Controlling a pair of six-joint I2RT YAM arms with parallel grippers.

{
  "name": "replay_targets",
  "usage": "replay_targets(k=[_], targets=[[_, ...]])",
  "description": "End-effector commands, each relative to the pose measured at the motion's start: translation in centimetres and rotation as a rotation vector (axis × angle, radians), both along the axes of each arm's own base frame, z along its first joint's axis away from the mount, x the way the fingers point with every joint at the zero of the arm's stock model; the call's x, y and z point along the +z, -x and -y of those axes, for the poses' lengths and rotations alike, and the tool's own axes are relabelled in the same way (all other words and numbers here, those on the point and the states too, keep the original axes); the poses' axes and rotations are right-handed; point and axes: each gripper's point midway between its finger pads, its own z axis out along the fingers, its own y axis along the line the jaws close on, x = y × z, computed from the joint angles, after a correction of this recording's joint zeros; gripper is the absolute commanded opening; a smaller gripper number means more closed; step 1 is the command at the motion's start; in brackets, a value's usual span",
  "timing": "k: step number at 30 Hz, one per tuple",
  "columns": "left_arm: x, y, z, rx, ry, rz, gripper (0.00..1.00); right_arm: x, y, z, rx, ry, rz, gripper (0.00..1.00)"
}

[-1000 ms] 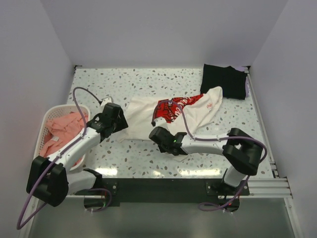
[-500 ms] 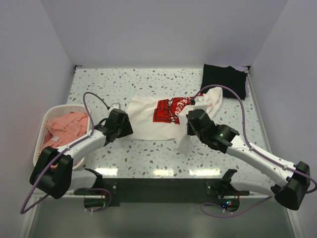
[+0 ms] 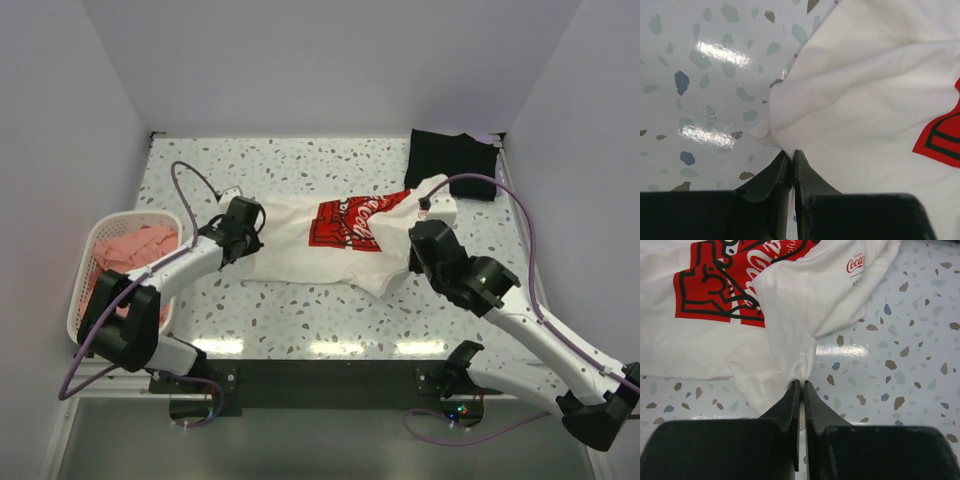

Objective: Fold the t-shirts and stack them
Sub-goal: Flatten the tshirt out

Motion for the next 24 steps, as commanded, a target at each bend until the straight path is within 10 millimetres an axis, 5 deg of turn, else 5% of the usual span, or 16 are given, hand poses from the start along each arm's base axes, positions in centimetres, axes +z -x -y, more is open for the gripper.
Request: replay_targets(k=[1,5,7,13,15,24], targets=[[4.6,-1.9,-3.1,0.141,-0.023,0.105,0.12,3.2,-0.3,2.5,-0.079,0.029,0.066,0.0],[5.5,-2.3,-6.4,0.228,0.036,0.116,0.14,4.4,0.5,3.5,-0.092,0.005,0.077,0.0],[5.1,-2.3,-6.2,0.209,0.098,0.093,0.17,4.5,1.1,3.6,-0.085,-0.01,0.066,0.0],[3.7,-2.2,-6.4,0.216,0.182,0.055,0.55,4.3,3.4,4.8,-0.091,-0.07,0.05,0.0],[3.6,-1.8,-6.4,0.216,0.189,0.048,0.6,4.3,4.2,5.1,-0.092,-0.099,0.054,0.0],[-0.5,6.0,-8.2,0.412,0.205,-0.052,0.64,2.2,5.3,3.9,-0.049,-0.183,0.002,0.0]])
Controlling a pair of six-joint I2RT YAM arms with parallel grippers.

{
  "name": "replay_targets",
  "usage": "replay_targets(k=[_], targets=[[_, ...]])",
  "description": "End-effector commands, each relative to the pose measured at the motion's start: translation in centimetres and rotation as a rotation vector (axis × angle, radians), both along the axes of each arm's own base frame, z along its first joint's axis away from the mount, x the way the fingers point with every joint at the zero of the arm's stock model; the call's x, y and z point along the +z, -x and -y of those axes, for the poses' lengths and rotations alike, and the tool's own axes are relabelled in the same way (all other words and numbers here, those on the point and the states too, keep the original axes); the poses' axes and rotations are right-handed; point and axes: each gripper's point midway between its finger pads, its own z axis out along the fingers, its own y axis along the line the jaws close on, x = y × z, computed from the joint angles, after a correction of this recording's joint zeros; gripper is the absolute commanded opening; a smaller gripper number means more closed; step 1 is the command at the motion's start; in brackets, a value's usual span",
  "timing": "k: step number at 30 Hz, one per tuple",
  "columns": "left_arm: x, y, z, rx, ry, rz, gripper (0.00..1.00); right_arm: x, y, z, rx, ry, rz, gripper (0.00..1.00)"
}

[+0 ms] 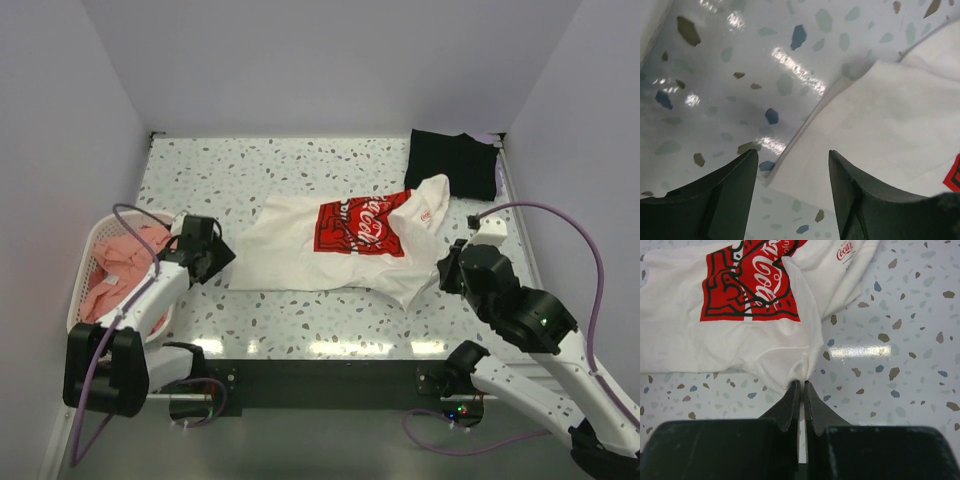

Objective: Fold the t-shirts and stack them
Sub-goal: Flatten the tshirt out

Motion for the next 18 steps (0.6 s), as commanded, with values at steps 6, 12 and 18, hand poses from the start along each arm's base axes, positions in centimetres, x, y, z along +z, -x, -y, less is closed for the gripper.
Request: replay_targets(k=[6,12,18], targets=[[-2.5,4.1,0.4,0.109,0.103,-0.007,0.61,-1.6,0.0,-1.4,0.029,-0.04,-0.045,0.0],[-3.7,4.1,3.0,0.045,0.129,-0.048,0.61,-1.6,-0.1,-1.1,0.009,-0.034,-0.044,0.0],[-4.6,4.4,3.5,0.054,0.092,-0.075,0.51,-2.2,0.5,-0.5,-0.015,-0.042,-0.06,0.0]])
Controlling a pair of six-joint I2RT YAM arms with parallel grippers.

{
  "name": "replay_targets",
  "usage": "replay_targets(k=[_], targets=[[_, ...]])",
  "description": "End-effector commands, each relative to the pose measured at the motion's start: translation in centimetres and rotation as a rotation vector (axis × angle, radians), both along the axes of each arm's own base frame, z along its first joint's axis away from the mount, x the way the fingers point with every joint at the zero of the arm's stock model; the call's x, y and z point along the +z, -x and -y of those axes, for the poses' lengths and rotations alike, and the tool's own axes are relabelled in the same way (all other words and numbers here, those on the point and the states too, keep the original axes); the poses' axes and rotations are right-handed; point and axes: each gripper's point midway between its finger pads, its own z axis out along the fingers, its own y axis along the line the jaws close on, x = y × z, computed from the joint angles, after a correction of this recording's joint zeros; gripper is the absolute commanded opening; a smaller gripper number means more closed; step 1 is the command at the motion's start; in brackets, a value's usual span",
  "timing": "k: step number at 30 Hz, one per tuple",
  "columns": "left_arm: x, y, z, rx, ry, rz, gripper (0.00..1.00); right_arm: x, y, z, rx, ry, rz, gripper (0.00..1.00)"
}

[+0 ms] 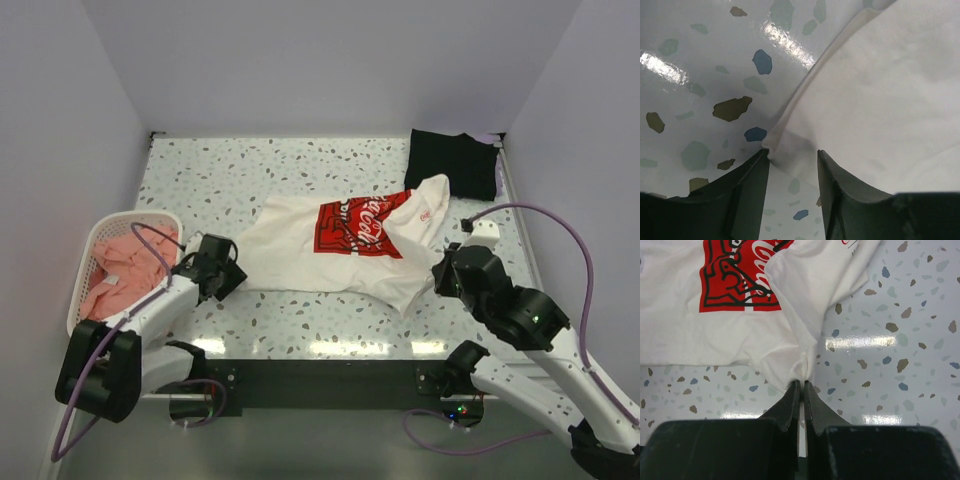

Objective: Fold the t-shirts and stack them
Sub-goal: Flatten the tshirt out

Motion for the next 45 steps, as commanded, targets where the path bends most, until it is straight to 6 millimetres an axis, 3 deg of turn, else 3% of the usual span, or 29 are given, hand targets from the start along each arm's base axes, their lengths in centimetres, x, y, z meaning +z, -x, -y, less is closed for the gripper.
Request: replay_targets(k=[1,3,4,6,8,11,13,15,18,19,22,26,30,32,33,35,36,38,39,45], targets=[[-0.3,-0.5,-0.1,0.035,-0.011,-0.001,0.46,-0.2,0.4,0.5,-0.033,-0.026,-0.001,0.0],[0.0,-1.2,-0.3,0.037,-0.032,0.016,0.35,-0.4,0.9,0.7,-0.047,-0.055,-0.002,0.0],[0.2,-1.4,-0.7,0.035,-0.05,0.023,0.22,-0.7,1.3,0.9,-0.052,-0.057,-0.014,0.0],[1.4,-2.5,-1.4,0.052,-0.077,0.053,0.08,-0.4,2.0,1.1,-0.065,-0.113,-0.006,0.0],[2.6,-3.5,-2.8,0.081,-0.095,0.08,0.0,-0.3,2.8,1.2,-0.074,-0.171,-0.014,0.0],[4.2,-4.7,-4.8,0.126,-0.082,0.118,0.0,-0.4,4.2,0.6,-0.048,-0.268,-0.031,0.0],[5.0,-5.3,-5.1,0.132,-0.071,0.144,0.0,-1.4,5.2,0.1,-0.021,-0.309,-0.067,0.0],[5.8,-5.8,-5.6,0.148,-0.063,0.161,0.0,-2.8,6.3,-1.7,0.049,-0.371,-0.135,0.0],[6.3,-6.3,-6.1,0.15,-0.052,0.171,0.0,-4.7,8.2,-4.7,0.194,-0.476,-0.218,0.22],[6.2,-6.3,-6.4,0.154,-0.055,0.169,0.0,-4.4,8.1,-5.5,0.227,-0.517,-0.201,0.35],[6.4,-6.4,-6.9,0.153,-0.054,0.174,0.0,-5.4,8.2,-6.2,0.243,-0.551,-0.215,0.51],[6.4,-6.2,-6.9,0.142,-0.05,0.176,0.0,-5.8,6.0,-4.8,0.15,-0.441,-0.169,0.58],[6.1,-6.1,-6.4,0.123,-0.021,0.177,0.0,-6.4,1.1,-3.0,0.007,-0.235,-0.073,0.62],[6.1,-6.2,-6.2,0.116,-0.017,0.178,0.0,-6.7,-0.6,-3.2,0.001,-0.15,-0.062,0.62],[6.1,-6.1,-6.2,0.108,-0.017,0.175,0.0,-8.2,-1.8,-3.5,-0.018,-0.076,-0.102,0.61],[6.5,-6.3,-6.1,0.099,-0.016,0.182,0.0,-9.1,-3.4,-2.8,-0.064,0.026,-0.106,0.59],[6.6,-6.3,-5.9,0.091,-0.01,0.184,0.0,-10.0,-4.6,-2.7,-0.09,0.044,-0.123,0.54],[6.8,-6.3,-5.8,0.082,-0.009,0.189,0.0,-11.5,-5.2,-2.9,-0.071,0.031,-0.171,0.45],[7.0,-6.2,-5.8,0.074,-0.011,0.195,0.0,-11.5,-6.2,-2.5,-0.097,-0.006,-0.161,0.4],[7.1,-6.1,-5.7,0.054,-0.014,0.198,0.0,-14.3,-7.4,-1.4,-0.129,-0.061,-0.205,0.45]])
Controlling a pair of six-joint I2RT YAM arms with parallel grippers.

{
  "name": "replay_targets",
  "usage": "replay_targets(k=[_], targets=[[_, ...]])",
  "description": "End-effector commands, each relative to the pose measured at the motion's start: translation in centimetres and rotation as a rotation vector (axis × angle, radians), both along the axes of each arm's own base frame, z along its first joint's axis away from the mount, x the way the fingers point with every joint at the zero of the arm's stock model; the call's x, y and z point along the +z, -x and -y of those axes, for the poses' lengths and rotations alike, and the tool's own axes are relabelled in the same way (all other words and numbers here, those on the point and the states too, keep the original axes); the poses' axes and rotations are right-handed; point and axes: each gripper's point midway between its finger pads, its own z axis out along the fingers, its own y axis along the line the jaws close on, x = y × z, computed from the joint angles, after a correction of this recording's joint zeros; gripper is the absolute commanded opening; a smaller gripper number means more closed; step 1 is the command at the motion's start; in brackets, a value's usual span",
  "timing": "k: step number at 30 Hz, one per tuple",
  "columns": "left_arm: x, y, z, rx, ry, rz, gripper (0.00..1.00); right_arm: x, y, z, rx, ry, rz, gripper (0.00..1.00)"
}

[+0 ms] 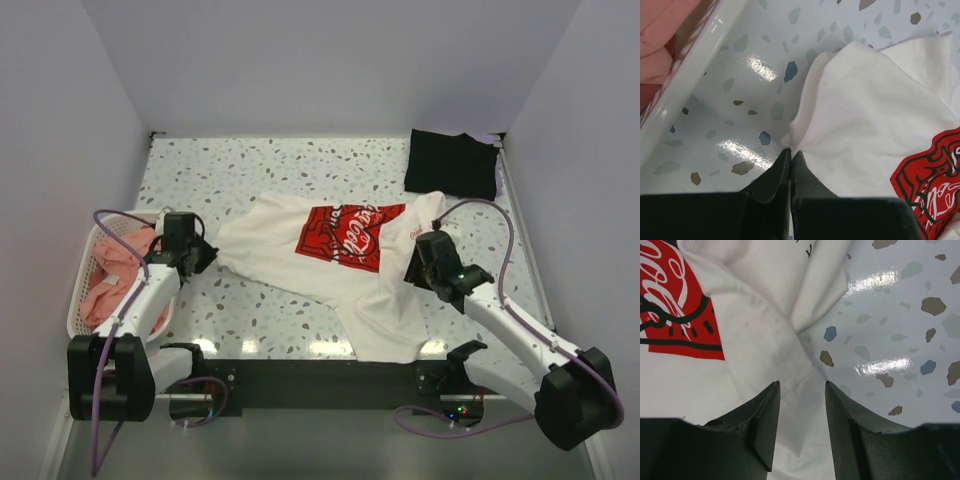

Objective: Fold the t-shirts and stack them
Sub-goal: Flatten the tshirt out

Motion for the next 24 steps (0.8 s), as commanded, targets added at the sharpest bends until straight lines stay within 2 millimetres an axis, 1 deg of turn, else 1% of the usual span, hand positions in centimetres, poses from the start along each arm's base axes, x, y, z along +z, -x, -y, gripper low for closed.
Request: replay_targets(k=[1,2,3,5,9,11,15,19,21,24], targets=[[1.8,-1.0,-0.1,-0.027,-0.007,0.063,0.0,-0.2,-2.0,-0.5,0.021,-0.063,0.05,0.45],[1.9,-1.1,0.0,-0.029,-0.007,0.064,0.0,-1.2,-1.8,-0.7,0.033,-0.084,0.022,0.46],[1.9,-1.1,-0.1,-0.032,-0.009,0.066,0.0,-1.2,-2.3,-0.6,0.028,-0.108,0.034,0.48],[2.1,-1.2,0.0,-0.035,-0.009,0.068,0.0,-2.0,-2.1,-0.6,0.031,-0.131,0.018,0.48],[2.2,-1.3,0.0,-0.036,-0.007,0.075,0.0,-3.0,-2.3,-0.2,0.02,-0.136,0.0,0.5],[2.1,-1.3,0.1,-0.036,-0.005,0.073,0.0,-3.6,-2.1,-0.4,0.028,-0.148,-0.014,0.5],[2.0,-1.4,0.1,-0.036,-0.002,0.07,0.0,-3.8,-2.0,-0.7,0.028,-0.166,-0.029,0.5],[1.9,-1.3,0.1,-0.033,0.0,0.071,0.0,-4.7,-1.3,-1.4,0.017,-0.225,-0.056,0.47],[1.8,-1.3,0.1,-0.035,0.002,0.069,0.0,-5.3,-0.9,-1.5,0.009,-0.234,-0.075,0.47],[1.8,-1.2,0.1,-0.034,-0.001,0.07,0.0,-5.6,-0.7,-1.4,-0.006,-0.23,-0.096,0.48]])
